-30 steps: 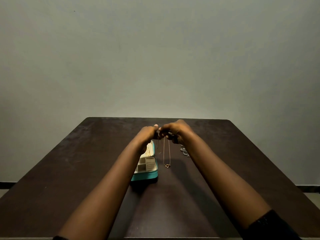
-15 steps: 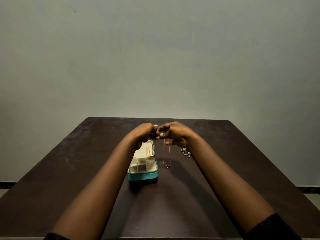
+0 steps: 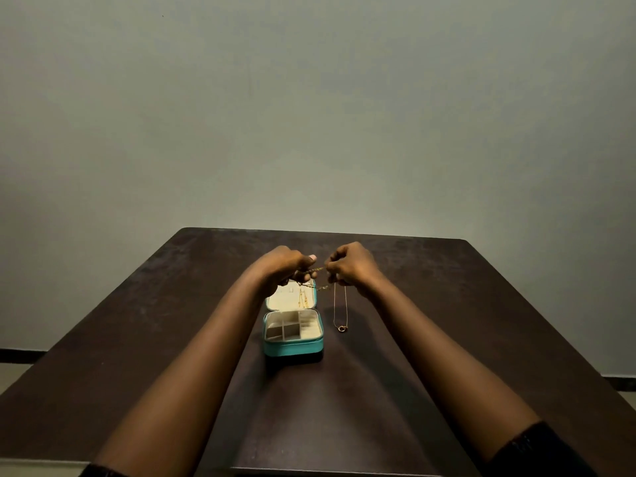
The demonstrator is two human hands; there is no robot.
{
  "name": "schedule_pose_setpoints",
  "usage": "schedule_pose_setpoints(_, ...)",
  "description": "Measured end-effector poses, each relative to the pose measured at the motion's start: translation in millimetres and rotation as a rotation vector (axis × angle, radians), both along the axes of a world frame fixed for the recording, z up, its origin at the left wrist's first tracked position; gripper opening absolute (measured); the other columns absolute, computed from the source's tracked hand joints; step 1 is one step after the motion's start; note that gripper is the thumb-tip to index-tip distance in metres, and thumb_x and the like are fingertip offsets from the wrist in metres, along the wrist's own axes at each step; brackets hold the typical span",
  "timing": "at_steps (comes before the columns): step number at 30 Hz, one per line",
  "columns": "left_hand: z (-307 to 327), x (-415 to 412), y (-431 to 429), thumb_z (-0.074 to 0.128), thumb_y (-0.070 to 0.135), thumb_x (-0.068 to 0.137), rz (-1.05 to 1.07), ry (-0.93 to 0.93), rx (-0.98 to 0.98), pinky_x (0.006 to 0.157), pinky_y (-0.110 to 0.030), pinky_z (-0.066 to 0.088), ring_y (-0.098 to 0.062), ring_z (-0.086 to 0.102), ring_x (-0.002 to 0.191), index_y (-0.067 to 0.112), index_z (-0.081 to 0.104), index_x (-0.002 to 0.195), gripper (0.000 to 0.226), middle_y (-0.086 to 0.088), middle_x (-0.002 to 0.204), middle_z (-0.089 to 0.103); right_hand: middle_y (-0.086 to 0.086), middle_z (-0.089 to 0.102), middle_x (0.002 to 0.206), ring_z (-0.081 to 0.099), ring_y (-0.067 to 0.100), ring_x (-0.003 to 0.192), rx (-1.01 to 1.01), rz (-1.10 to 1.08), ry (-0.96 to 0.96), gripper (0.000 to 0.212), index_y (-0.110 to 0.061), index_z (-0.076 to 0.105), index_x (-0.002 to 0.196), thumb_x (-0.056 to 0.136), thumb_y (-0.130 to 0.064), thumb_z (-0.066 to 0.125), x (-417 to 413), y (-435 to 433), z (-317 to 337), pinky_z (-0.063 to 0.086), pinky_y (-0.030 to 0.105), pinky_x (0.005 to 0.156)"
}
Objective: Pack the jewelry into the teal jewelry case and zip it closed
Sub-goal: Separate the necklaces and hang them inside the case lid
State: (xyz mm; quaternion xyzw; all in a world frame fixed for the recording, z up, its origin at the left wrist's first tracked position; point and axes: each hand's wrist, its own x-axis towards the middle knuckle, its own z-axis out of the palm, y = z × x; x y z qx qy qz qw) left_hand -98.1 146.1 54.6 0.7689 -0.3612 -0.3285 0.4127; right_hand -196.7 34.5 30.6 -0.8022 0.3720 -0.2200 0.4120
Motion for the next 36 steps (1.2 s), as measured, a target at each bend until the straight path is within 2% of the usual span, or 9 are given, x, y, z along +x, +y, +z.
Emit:
schedule_pose_setpoints(4, -2, 3, 4, 0.049, 0.021, 0.096, -0.027, -0.002, 0.041, 0.053, -0.021, 0.024, -0.006, 0.043, 0.054, 0.010, 0.060, 0.077, 0.025, 0.001, 0.062, 0.057, 0.014, 0.071, 0.082, 0.069, 0.025, 0.080, -0.199, -0.116, 0.103, 0.002, -0.007, 0.071, 0.077, 0.077, -0.004, 0.070, 11, -7, -15, 0.057, 0.041, 0.080)
schedule_pose_setpoints(10, -3, 10, 5, 0.050, 0.020, 0.095, -0.033, 0.080, 0.019, 0.063, -0.020, 0.034, -0.009, 0.048, 0.079, 0.011, 0.063, 0.080, 0.022, 0.002, 0.077, 0.063, 0.017, 0.071, 0.091, 0.066, 0.032, 0.091, -0.206, -0.180, 0.143, 0.011, -0.006, 0.073, 0.084, 0.078, -0.003, 0.065, 14, -12, -31, 0.056, 0.043, 0.081)
schedule_pose_setpoints(15, -12, 16, 8, 0.058, 0.021, 0.091, 0.054, 0.127, 0.049, 0.064, -0.021, 0.039, -0.012, 0.049, 0.078, 0.007, 0.063, 0.081, 0.018, -0.004, 0.083, 0.060, 0.014, 0.067, 0.072, 0.063, 0.021, 0.059, 0.067, -0.164, 0.018, 0.012, -0.006, 0.068, 0.071, 0.081, -0.002, 0.063, 17, -12, -35, 0.058, 0.035, 0.060)
schedule_pose_setpoints(19, -18, 21, 10, 0.055, 0.011, 0.092, 0.197, 0.190, -0.008, 0.049, -0.018, 0.036, -0.009, 0.043, 0.060, 0.007, 0.061, 0.076, 0.018, 0.002, 0.056, 0.062, 0.010, 0.060, 0.063, 0.057, 0.011, 0.038, 0.426, -0.151, -0.127, 0.018, -0.004, 0.060, 0.067, 0.079, 0.009, 0.058, 19, -12, -33, 0.042, 0.021, 0.044)
schedule_pose_setpoints(24, -30, 29, 9, 0.058, 0.003, 0.088, 0.287, 0.180, -0.021, 0.053, -0.019, 0.030, -0.007, 0.048, 0.048, 0.003, 0.060, 0.075, 0.013, 0.006, 0.034, 0.055, 0.007, 0.059, 0.046, 0.053, 0.008, 0.029, 0.503, -0.161, -0.201, 0.021, 0.003, 0.059, 0.063, 0.078, 0.018, 0.055, 27, -13, -36, 0.037, 0.013, 0.031)
schedule_pose_setpoints(27, -38, 30, 7, 0.060, 0.004, 0.086, 0.297, 0.205, -0.036, 0.054, -0.019, 0.033, -0.009, 0.045, 0.058, 0.002, 0.061, 0.076, 0.010, -0.001, 0.055, 0.063, 0.013, 0.060, 0.061, 0.057, 0.013, 0.037, 0.416, -0.157, -0.185, 0.021, 0.004, 0.060, 0.061, 0.078, 0.016, 0.058, 37, -20, -41, 0.041, 0.015, 0.032)
schedule_pose_setpoints(29, -42, 30, 5, 0.064, 0.004, 0.083, 0.320, 0.193, -0.048, 0.050, -0.017, 0.036, -0.005, 0.055, 0.049, -0.002, 0.063, 0.081, 0.006, -0.002, 0.059, 0.064, 0.013, 0.063, 0.066, 0.060, 0.018, 0.049, 0.332, -0.151, -0.146, 0.016, 0.004, 0.064, 0.063, 0.077, 0.012, 0.064, 46, -26, -43, 0.047, 0.017, 0.037)
schedule_pose_setpoints(33, -53, 38, -3, 0.072, 0.001, 0.075, 0.460, 0.185, -0.103, 0.036, -0.016, 0.039, -0.003, 0.056, 0.037, -0.006, 0.068, 0.080, 0.009, -0.006, 0.064, 0.069, 0.008, 0.072, 0.073, 0.069, 0.018, 0.067, 0.027, -0.114, 0.058, 0.016, -0.012, 0.067, 0.061, 0.073, -0.006, 0.076, 70, -41, -52, 0.060, 0.035, 0.068)
schedule_pose_setpoints(36, -71, 50, -10, 0.075, 0.006, 0.071, 0.574, 0.196, -0.116, 0.057, -0.026, 0.052, -0.015, 0.069, 0.064, 0.004, 0.070, 0.066, 0.007, -0.010, 0.075, 0.074, 0.009, 0.072, 0.078, 0.069, 0.022, 0.077, -0.129, -0.047, 0.168, 0.017, -0.015, 0.066, 0.060, 0.071, -0.011, 0.079, 85, -49, -57, 0.058, 0.043, 0.075)
